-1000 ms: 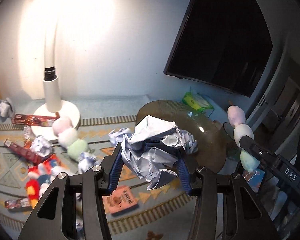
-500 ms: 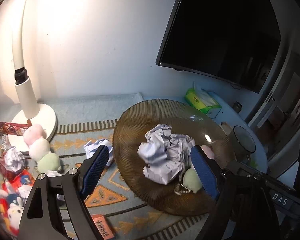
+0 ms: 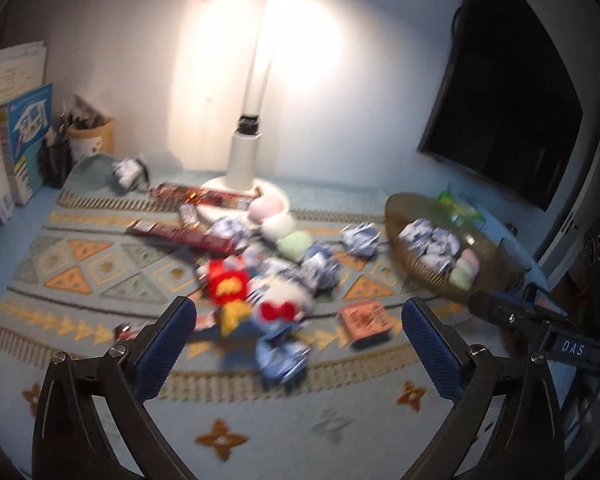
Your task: Organize objects
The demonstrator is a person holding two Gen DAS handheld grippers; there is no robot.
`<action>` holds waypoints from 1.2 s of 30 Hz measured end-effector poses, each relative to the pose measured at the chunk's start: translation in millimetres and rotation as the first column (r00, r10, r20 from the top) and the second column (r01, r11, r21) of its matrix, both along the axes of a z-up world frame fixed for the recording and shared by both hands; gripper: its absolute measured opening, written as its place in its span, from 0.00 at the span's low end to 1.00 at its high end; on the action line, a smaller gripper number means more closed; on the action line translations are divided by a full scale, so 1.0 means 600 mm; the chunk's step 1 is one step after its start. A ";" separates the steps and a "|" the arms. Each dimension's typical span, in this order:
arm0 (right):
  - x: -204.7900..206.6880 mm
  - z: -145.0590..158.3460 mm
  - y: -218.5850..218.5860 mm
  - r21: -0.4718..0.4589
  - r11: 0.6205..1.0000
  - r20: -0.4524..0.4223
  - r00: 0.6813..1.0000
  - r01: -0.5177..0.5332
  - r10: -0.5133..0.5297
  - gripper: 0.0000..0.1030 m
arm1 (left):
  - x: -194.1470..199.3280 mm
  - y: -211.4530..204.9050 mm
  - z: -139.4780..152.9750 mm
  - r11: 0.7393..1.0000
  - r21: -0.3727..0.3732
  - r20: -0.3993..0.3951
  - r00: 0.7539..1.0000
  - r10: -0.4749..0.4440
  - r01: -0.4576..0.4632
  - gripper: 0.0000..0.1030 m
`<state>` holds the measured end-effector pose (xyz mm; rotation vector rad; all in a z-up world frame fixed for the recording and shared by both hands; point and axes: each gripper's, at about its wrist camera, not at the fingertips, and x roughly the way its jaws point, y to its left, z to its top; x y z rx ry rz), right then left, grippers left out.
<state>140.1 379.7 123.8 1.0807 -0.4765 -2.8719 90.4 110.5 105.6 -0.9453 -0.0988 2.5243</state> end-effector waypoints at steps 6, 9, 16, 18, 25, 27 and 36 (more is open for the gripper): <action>-0.014 -0.130 -0.035 0.063 0.997 0.053 0.997 0.051 -0.054 0.91 | -0.015 -0.124 -0.118 0.964 -0.147 0.037 0.972 0.230 -0.223 0.99; -0.017 -0.139 -0.010 0.023 0.993 0.068 0.991 0.115 -0.116 0.91 | -0.034 -0.158 -0.147 0.961 -0.103 0.124 0.956 0.267 -0.256 0.99; -0.032 -0.160 0.013 -0.018 0.986 0.135 0.978 0.164 -0.160 0.92 | -0.059 -0.115 -0.178 0.941 -0.254 0.188 0.942 0.277 -0.226 0.99; -0.033 -0.159 -0.005 0.044 0.988 0.128 0.980 0.147 -0.151 0.92 | -0.057 -0.102 -0.181 0.932 -0.300 0.180 0.947 0.265 -0.204 0.99; -0.026 -0.151 -0.045 0.144 0.987 0.084 0.993 0.073 -0.085 0.95 | -0.051 -0.103 -0.177 0.934 -0.295 0.180 0.948 0.263 -0.203 0.99; -0.029 -0.153 -0.037 0.115 0.991 0.092 0.993 0.070 -0.081 0.96 | -0.052 -0.103 -0.178 0.934 -0.295 0.180 0.948 0.263 -0.203 0.99; -0.045 -0.166 -0.034 0.086 0.995 0.152 0.986 0.057 -0.070 0.96 | -0.054 -0.102 -0.179 0.934 -0.294 0.180 0.949 0.260 -0.201 0.99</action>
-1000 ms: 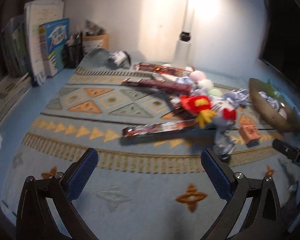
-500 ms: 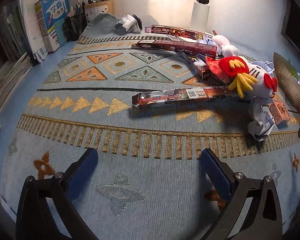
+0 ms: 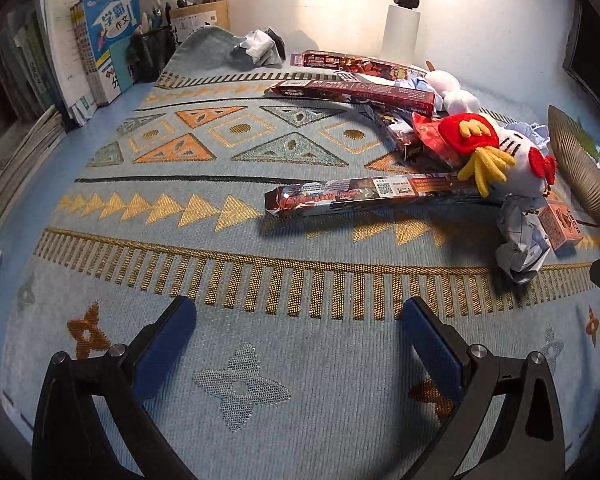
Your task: Organize objects
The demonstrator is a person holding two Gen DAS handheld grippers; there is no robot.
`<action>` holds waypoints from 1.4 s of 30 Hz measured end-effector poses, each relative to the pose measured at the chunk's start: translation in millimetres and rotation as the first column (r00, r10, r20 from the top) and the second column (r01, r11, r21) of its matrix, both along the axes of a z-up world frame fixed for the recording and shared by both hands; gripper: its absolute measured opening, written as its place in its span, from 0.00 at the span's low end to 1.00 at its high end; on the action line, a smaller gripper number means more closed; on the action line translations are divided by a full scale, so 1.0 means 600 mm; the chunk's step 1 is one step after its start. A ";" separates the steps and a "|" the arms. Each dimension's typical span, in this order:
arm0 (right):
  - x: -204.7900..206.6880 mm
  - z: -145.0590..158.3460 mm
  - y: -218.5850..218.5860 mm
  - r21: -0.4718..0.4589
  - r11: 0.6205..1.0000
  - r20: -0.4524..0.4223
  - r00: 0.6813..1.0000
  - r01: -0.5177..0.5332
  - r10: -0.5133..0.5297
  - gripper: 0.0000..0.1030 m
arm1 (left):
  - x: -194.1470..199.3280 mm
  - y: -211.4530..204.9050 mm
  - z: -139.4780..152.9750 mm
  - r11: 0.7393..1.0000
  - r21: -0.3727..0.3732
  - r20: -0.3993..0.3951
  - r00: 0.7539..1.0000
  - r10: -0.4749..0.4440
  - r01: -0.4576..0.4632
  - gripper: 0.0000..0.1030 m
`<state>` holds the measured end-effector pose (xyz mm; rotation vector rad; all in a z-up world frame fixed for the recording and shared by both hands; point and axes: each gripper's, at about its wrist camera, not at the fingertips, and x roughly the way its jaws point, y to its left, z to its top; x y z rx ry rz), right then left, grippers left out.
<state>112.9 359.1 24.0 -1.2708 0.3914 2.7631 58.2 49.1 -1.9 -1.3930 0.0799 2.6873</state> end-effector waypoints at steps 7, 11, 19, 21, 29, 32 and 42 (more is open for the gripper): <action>-0.009 -0.011 0.006 -0.011 1.000 0.042 0.999 0.019 -0.018 0.96 | 0.000 0.001 0.000 1.000 0.000 0.000 1.000 0.001 -0.001 0.99; -0.009 -0.010 0.008 -0.011 1.000 0.042 0.999 0.021 -0.021 0.96 | -0.001 0.001 0.000 1.000 0.000 0.000 1.000 0.001 -0.001 0.99; -0.010 -0.011 0.009 -0.012 1.000 0.045 0.999 0.013 -0.013 0.98 | -0.001 0.001 0.000 1.000 0.000 0.000 1.000 0.001 -0.001 0.99; -0.012 -0.012 0.008 -0.012 1.000 0.046 0.999 0.009 -0.009 0.99 | -0.001 0.001 0.001 1.000 0.000 0.000 1.000 0.001 -0.001 0.99; -0.012 -0.011 0.007 -0.011 1.000 0.049 0.999 0.008 -0.007 1.00 | -0.001 0.002 0.001 1.000 0.000 0.001 1.000 0.001 -0.001 0.99; -0.012 -0.011 0.007 -0.010 1.000 0.050 0.999 0.007 -0.007 1.00 | -0.003 0.001 0.003 1.000 0.012 0.005 1.000 -0.016 0.016 0.99; 0.013 0.022 -0.048 -0.032 0.987 -0.059 0.986 -0.157 0.154 1.00 | -0.081 0.036 0.073 0.881 -0.122 -0.123 0.874 -0.471 0.457 0.99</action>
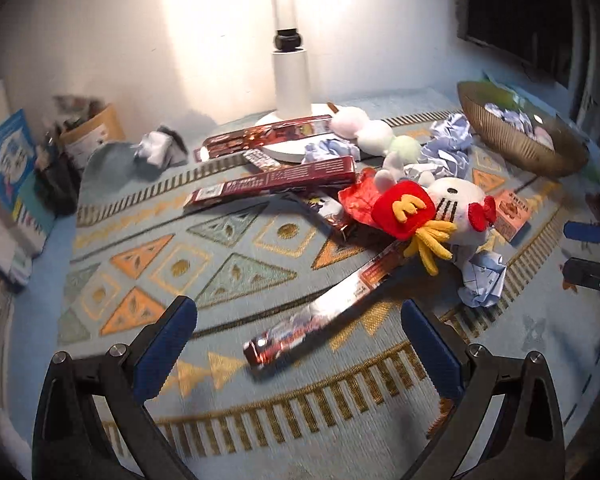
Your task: Organize objects
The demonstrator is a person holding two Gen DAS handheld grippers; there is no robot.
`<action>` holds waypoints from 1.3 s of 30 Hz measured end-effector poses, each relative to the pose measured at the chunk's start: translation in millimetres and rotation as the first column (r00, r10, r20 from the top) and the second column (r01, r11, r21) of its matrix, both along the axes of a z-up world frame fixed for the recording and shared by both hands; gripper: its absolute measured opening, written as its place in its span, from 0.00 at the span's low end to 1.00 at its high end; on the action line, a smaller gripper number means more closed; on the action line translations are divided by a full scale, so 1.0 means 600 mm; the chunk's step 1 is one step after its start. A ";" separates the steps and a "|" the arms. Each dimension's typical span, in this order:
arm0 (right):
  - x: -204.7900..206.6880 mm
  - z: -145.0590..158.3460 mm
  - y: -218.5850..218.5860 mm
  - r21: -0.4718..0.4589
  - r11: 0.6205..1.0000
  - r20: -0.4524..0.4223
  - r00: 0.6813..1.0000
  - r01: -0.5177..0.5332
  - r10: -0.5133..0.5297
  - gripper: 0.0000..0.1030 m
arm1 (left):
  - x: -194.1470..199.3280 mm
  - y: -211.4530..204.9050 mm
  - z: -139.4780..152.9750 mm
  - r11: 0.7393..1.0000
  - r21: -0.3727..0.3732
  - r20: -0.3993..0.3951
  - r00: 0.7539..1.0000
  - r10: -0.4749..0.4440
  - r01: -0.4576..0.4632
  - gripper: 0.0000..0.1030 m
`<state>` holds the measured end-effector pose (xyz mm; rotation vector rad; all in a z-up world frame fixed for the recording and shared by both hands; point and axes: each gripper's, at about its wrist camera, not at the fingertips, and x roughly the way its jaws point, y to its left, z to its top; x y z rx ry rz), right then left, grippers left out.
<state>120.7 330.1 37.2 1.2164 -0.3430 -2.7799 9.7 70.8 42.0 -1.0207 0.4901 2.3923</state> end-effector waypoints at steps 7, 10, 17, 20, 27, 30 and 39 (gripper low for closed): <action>-0.056 -0.021 -0.117 -0.025 0.993 0.088 0.990 -0.113 0.115 1.00 | -0.015 0.059 -0.046 0.966 -0.179 0.017 0.983 -0.185 0.185 0.79; -0.080 -0.020 -0.153 0.094 0.990 0.085 0.992 -0.106 0.098 0.98 | -0.024 0.056 -0.044 0.975 -0.109 0.057 0.980 -0.188 0.193 0.61; -0.088 -0.024 -0.165 0.072 0.988 0.072 0.989 -0.138 0.133 0.47 | 0.005 0.048 -0.042 0.989 -0.028 0.084 0.986 -0.144 0.147 0.26; -0.061 -0.013 -0.154 0.053 0.990 0.045 0.991 -0.131 0.128 0.47 | 0.050 0.032 -0.034 0.999 0.002 0.094 0.995 -0.036 0.036 0.19; 0.029 0.007 -0.093 0.069 0.996 0.006 0.999 -0.049 0.049 0.47 | 0.131 -0.037 -0.038 0.985 0.150 0.246 0.968 0.051 -0.089 0.16; 0.052 0.009 -0.066 0.060 0.997 0.012 0.999 -0.050 0.049 0.47 | 0.158 -0.058 -0.032 0.981 0.107 0.169 0.976 0.140 -0.160 0.15; 0.055 -0.022 -0.063 0.089 0.995 0.063 0.997 -0.042 0.036 0.63 | 0.156 -0.032 -0.057 0.972 0.048 0.097 0.970 0.223 -0.228 0.34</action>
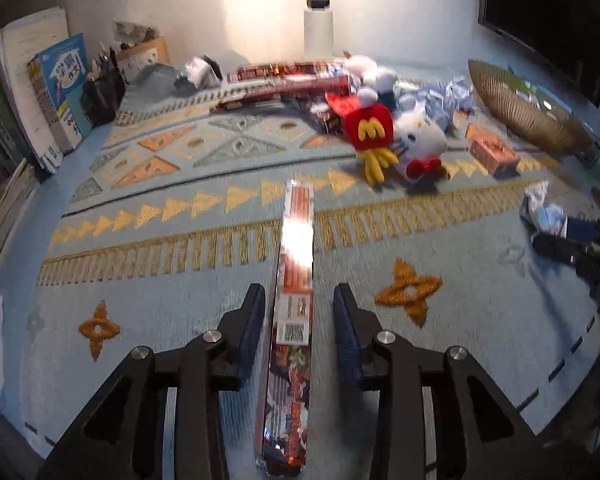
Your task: Organize objects
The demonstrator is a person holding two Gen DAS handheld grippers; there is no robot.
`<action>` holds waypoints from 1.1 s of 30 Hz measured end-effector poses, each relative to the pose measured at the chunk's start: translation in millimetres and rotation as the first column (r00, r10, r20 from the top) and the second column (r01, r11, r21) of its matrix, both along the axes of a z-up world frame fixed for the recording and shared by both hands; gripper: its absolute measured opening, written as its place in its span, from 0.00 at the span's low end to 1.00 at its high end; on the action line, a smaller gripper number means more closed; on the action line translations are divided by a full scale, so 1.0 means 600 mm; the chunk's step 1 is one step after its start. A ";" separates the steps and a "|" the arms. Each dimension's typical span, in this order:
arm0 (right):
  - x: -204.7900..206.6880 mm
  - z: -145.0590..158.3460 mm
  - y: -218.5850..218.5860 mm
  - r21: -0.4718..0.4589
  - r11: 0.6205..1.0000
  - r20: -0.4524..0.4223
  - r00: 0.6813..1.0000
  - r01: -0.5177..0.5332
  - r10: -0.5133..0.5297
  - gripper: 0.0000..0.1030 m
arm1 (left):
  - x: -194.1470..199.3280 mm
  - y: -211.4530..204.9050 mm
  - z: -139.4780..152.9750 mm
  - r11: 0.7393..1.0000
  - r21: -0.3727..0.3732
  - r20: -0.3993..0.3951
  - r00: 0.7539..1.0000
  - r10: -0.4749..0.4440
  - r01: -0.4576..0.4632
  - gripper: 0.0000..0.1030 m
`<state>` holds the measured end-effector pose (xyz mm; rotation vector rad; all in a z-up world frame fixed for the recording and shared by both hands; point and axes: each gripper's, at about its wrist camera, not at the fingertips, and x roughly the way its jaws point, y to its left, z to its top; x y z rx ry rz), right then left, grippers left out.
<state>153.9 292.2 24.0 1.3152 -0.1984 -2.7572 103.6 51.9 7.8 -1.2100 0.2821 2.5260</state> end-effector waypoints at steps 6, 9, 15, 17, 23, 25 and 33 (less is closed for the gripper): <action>0.007 -0.006 0.009 -0.062 0.997 -0.003 0.999 0.038 -0.038 0.73 | -0.008 0.008 -0.003 0.999 0.050 -0.008 1.000 0.014 -0.014 0.31; 0.011 -0.006 -0.004 -0.003 0.999 -0.018 0.999 0.049 -0.049 0.58 | -0.005 0.010 0.000 0.998 0.057 -0.005 1.000 0.019 -0.019 0.17; 0.026 0.010 -0.026 -0.003 1.000 -0.055 0.998 -0.001 0.001 0.44 | -0.005 0.012 0.037 0.988 0.151 -0.006 1.000 0.019 -0.018 0.15; 0.029 0.033 -0.019 -0.038 0.999 -0.083 0.997 -0.008 0.004 0.44 | -0.009 0.029 0.059 0.985 0.171 0.005 0.999 -0.031 0.030 0.15; 0.029 0.136 0.071 -0.050 0.993 -0.208 0.971 0.106 -0.114 0.43 | -0.042 0.135 0.136 0.962 0.226 -0.046 0.988 -0.146 0.153 0.15; 0.021 0.168 0.125 -0.061 0.981 -0.238 0.952 0.183 -0.192 0.43 | -0.059 0.191 0.163 0.952 0.235 -0.067 0.981 -0.184 0.194 0.15; -0.047 0.215 0.330 -0.149 0.914 -0.240 0.883 0.378 -0.404 0.30 | -0.148 0.425 0.220 0.881 0.311 -0.097 0.934 -0.344 0.356 0.15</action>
